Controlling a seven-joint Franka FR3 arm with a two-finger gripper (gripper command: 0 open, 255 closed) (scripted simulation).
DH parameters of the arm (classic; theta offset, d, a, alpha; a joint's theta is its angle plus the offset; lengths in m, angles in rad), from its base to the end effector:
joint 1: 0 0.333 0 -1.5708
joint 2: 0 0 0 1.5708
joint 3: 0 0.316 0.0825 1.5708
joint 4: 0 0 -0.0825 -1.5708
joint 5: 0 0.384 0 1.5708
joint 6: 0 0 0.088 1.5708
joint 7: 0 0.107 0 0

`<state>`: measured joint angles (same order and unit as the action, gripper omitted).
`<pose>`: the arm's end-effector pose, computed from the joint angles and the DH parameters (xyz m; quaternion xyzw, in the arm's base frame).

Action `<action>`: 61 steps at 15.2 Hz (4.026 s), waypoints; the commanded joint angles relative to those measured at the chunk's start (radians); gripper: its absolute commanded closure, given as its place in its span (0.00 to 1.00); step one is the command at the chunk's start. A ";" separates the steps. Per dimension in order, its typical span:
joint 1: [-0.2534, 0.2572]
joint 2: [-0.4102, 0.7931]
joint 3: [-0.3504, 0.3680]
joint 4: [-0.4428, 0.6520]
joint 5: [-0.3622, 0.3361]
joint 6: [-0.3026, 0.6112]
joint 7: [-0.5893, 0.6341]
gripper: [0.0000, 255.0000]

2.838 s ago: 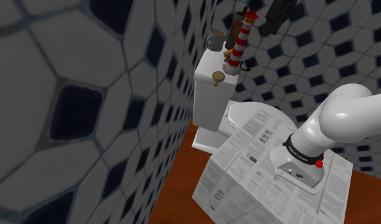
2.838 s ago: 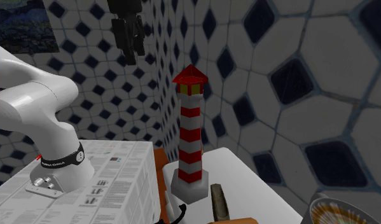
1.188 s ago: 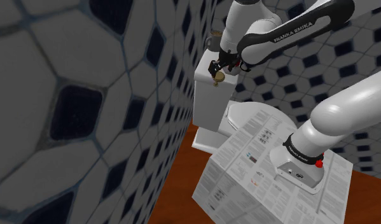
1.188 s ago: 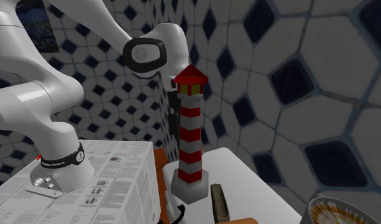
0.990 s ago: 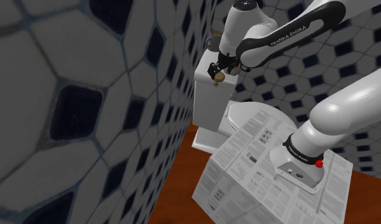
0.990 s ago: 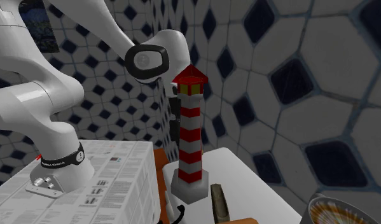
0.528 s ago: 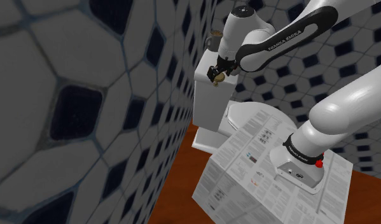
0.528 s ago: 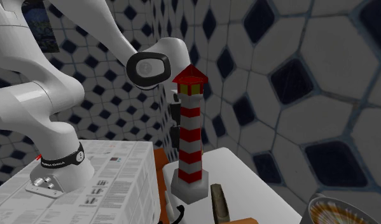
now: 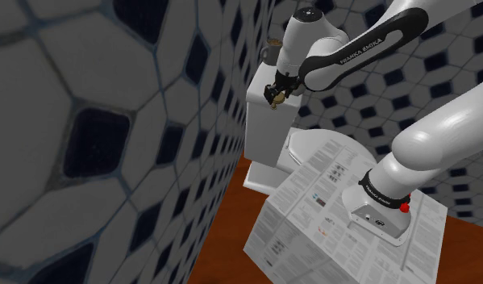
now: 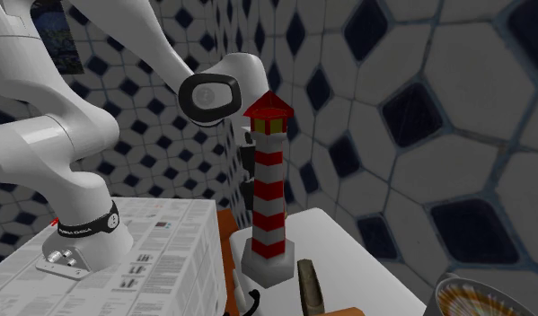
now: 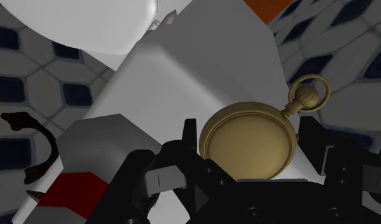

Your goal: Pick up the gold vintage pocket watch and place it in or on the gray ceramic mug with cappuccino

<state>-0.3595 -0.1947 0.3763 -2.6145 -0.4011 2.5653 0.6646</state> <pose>0.4370 0.0100 0.3251 0.9733 -0.1595 0.1067 0.1258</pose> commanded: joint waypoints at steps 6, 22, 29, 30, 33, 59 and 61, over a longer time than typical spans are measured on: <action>0.005 -0.012 -0.003 0.003 0.015 -0.013 -0.013 1.00; 0.066 -0.166 -0.052 0.092 0.160 -0.234 -0.166 1.00; 0.079 -0.210 -0.068 0.151 0.191 -0.331 -0.208 1.00; 0.080 -0.215 -0.069 0.160 0.194 -0.344 -0.213 1.00; 0.084 -0.229 -0.075 0.189 0.203 -0.385 -0.228 1.00; -0.050 0.315 -0.204 0.865 0.108 -0.478 -0.463 1.00; -0.058 0.387 -0.213 0.960 0.104 -0.497 -0.487 1.00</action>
<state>-0.4106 0.1441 0.1704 -1.7231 -0.2952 2.0846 0.1981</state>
